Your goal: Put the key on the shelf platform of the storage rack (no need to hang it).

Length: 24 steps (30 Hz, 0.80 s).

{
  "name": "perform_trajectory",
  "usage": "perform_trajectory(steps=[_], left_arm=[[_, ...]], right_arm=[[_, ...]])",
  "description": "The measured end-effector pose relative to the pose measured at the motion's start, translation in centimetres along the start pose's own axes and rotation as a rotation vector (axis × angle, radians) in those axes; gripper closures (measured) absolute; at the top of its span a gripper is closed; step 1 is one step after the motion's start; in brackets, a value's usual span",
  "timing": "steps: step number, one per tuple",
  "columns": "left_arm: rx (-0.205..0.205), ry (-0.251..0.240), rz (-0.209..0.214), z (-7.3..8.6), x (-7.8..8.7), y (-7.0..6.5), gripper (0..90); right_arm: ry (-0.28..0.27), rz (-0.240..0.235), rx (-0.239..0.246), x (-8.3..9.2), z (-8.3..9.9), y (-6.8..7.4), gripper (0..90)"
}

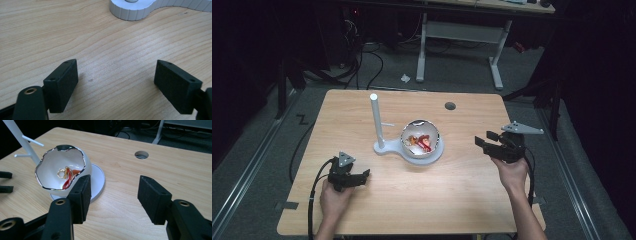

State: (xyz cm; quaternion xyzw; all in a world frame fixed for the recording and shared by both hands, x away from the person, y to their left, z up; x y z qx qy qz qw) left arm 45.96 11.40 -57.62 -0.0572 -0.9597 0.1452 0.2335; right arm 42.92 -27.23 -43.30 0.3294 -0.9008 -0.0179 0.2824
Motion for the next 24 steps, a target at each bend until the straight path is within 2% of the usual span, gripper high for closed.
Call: perform_trajectory(steps=[8,15,20,24], left_arm=[[0.001,0.000,0.000,0.0,0.0,0.0,19.8],[0.000,-0.001,-0.001,0.0,0.0,0.0,19.8],[0.000,-0.001,0.000,0.0,0.0,0.0,20.3],[0.000,-0.001,0.001,0.0,0.0,0.0,20.3]], right_arm=[[-0.039,0.019,-0.019,2.1,1.2,-0.5,44.3],[-0.055,0.028,-0.039,3.3,2.4,-0.9,43.9],[-0.072,0.019,-0.067,3.6,3.4,-1.1,42.1],[-0.083,0.021,-0.063,3.7,3.9,-1.0,41.4]])
Point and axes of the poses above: each handheld gripper's, and its own axes: x roughly backward along the jaws, z roughly out of its underside, y roughly to its left, the point moved 8 cm from there along -x, roughly forward along the jaws, and after that the axes turned 13 degrees about -z, right-handed, at the moved point
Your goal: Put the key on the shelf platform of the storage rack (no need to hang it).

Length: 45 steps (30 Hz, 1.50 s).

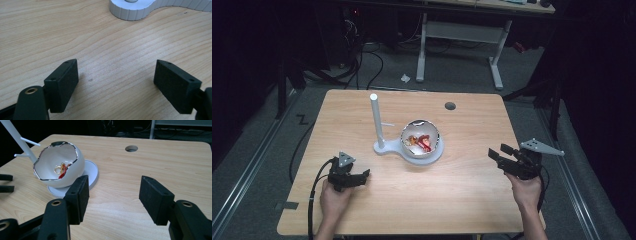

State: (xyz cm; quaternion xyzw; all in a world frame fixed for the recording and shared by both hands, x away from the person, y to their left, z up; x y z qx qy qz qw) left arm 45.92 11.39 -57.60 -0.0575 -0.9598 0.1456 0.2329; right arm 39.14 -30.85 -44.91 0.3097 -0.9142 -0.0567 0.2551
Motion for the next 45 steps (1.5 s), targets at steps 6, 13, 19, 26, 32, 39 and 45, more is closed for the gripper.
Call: perform_trajectory(steps=[6,13,19,26,32,39,45], left_arm=[[0.000,0.000,-0.001,0.0,0.0,0.0,20.3],[0.000,-0.001,-0.001,0.0,0.0,0.0,20.3],[0.000,-0.001,-0.002,0.0,0.0,0.0,20.3],[0.001,-0.002,-0.002,0.0,0.0,0.0,20.3],[-0.001,-0.002,-0.003,0.0,0.0,0.0,20.0],[0.001,-0.002,-0.003,0.0,0.0,0.0,20.0],[-0.001,-0.002,-0.003,0.0,0.0,0.0,19.9]], right_arm=[[-0.013,0.013,-0.018,0.4,1.3,-0.3,40.1],[-0.031,0.019,-0.016,0.8,2.9,-0.2,38.7],[-0.031,0.024,-0.015,0.5,4.0,-0.3,38.4],[0.017,0.011,-0.030,-1.2,5.2,-0.2,40.1],[0.022,0.005,-0.047,-2.2,5.9,-0.2,40.8],[0.006,0.001,-0.074,-3.5,6.2,-0.4,41.6],[0.049,0.000,-0.082,-4.8,6.9,-0.5,41.7]])
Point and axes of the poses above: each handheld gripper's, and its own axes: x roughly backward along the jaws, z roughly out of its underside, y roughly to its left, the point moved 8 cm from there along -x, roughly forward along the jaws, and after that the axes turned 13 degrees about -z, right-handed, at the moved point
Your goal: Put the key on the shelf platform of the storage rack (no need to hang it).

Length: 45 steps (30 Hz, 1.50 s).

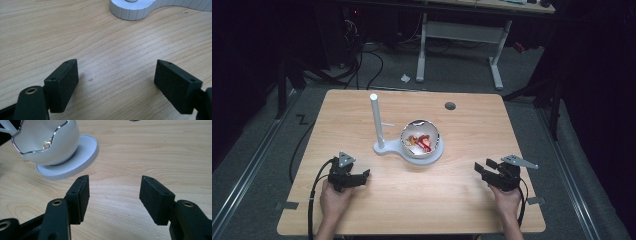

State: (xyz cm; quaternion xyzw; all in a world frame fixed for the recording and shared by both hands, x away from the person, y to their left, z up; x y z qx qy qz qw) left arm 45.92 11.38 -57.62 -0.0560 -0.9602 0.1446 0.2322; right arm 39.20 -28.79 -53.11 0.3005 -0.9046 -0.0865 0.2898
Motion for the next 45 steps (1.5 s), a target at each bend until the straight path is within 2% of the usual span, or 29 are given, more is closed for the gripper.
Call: perform_trajectory(steps=[12,16,17,26,27,33,37,45], left_arm=[[0.003,0.000,0.000,0.0,0.0,0.0,20.0],[0.003,0.000,0.000,0.0,0.0,0.0,20.0],[0.002,0.001,0.000,0.0,0.0,0.0,20.0],[0.002,0.002,0.000,0.0,0.0,0.0,20.0],[0.004,0.001,0.000,0.0,0.0,0.0,20.0],[0.003,0.001,0.000,0.0,0.0,0.0,20.0],[0.003,0.001,0.000,0.0,0.0,0.0,20.0],[0.001,0.002,-0.001,0.0,0.0,0.0,20.0]], right_arm=[[0.028,0.044,-0.017,-1.8,1.2,-0.9,40.2],[0.054,0.060,-0.005,-2.3,1.7,-1.0,40.2],[0.068,0.074,0.013,-2.4,1.8,-1.1,40.1],[0.104,0.107,0.041,-3.0,2.3,-1.4,39.8],[0.114,0.122,0.058,-3.1,2.5,-1.6,39.8],[0.133,0.135,0.060,-3.2,3.0,-1.6,39.7],[0.153,0.149,0.086,-3.3,3.2,-1.6,39.6],[0.189,0.168,0.101,-3.6,3.8,-1.6,39.1]])
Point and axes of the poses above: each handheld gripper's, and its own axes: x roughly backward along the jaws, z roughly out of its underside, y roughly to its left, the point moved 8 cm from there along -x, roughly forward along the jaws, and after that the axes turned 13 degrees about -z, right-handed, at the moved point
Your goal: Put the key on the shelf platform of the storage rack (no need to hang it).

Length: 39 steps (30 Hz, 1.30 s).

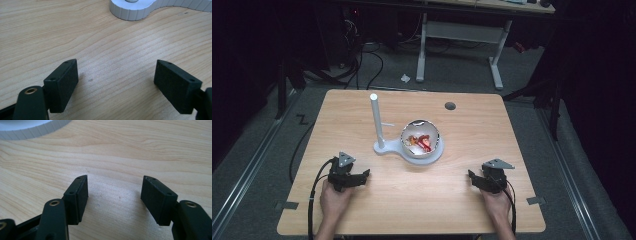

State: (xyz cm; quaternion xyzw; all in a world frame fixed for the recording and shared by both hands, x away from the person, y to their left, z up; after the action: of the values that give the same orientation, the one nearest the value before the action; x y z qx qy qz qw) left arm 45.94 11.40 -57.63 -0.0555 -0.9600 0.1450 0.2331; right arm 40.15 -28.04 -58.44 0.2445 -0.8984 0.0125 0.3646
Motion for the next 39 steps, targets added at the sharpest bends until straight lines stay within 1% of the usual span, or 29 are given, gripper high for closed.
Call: perform_trajectory(steps=[3,5,8,13,39], left_arm=[[-0.001,0.000,0.000,0.00,0.00,0.00,20.0],[0.001,-0.001,0.001,-0.01,-0.01,-0.01,20.0],[0.001,-0.001,0.000,-0.01,-0.01,-0.01,19.9],[0.000,-0.001,-0.001,0.00,0.00,0.01,19.8],[0.002,-0.003,-0.002,-0.01,-0.02,-0.01,19.7]], right_arm=[[0.006,0.002,0.002,-0.04,0.02,0.02,39.0],[0.015,0.004,0.022,-0.13,0.00,0.00,38.2],[0.016,-0.001,0.024,-0.16,-0.02,-0.05,37.4],[0.018,0.003,0.019,-0.15,0.00,-0.12,35.7],[0.018,0.003,0.019,-0.15,0.01,-0.12,35.4]])
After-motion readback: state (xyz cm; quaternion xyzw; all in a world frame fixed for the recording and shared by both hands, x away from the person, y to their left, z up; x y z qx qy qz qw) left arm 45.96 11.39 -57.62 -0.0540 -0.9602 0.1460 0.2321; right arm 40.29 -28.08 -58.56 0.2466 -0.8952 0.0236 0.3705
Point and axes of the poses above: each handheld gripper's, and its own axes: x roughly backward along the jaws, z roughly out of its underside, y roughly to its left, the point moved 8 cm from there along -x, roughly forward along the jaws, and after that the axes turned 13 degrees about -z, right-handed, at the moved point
